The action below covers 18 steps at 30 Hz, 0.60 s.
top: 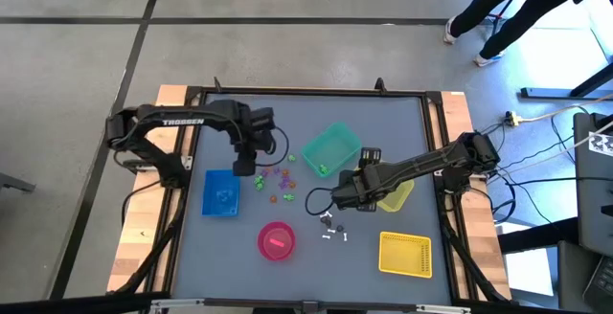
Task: Sort Halloween decoration
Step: Put the violet spider toy into the blue bin
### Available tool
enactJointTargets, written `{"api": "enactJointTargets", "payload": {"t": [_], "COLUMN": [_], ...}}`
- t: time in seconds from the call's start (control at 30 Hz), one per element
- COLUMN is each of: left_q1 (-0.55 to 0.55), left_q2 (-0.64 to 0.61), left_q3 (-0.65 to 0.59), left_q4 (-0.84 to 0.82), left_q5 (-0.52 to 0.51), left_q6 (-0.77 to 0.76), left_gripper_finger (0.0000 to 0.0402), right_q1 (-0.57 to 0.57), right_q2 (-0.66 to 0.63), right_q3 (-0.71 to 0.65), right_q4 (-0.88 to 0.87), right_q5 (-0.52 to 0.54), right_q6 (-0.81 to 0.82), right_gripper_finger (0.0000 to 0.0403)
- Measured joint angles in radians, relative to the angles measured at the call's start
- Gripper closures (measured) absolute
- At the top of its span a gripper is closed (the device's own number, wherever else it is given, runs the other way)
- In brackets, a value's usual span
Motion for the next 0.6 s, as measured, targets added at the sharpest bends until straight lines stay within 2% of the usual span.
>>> {"api": "enactJointTargets", "payload": {"t": [0.23, 0.5, 0.6], "left_q1": [-0.136, -0.271, -0.316], "left_q2": [-0.011, -0.012, -0.012], "left_q3": [0.0, 0.0, 0.0], "left_q4": [-0.131, -0.192, -0.201], "left_q5": [-0.001, -0.005, -0.044], "left_q6": [-0.142, -0.262, -0.315], "left_gripper_finger": [0.0401, 0.0401, 0.0401], "right_q1": [0.0, 0.0, 0.0], "right_q2": [0.0, 0.0, 0.0], "right_q3": [0.0, 0.0, 0.0], "right_q4": [0.045, 0.049, 0.049], "right_q5": [0.0, 0.0, 0.0], "right_q6": [0.0, 0.0, 0.0], "right_gripper_finger": [0.0176, 0.0176, 0.0176]}}
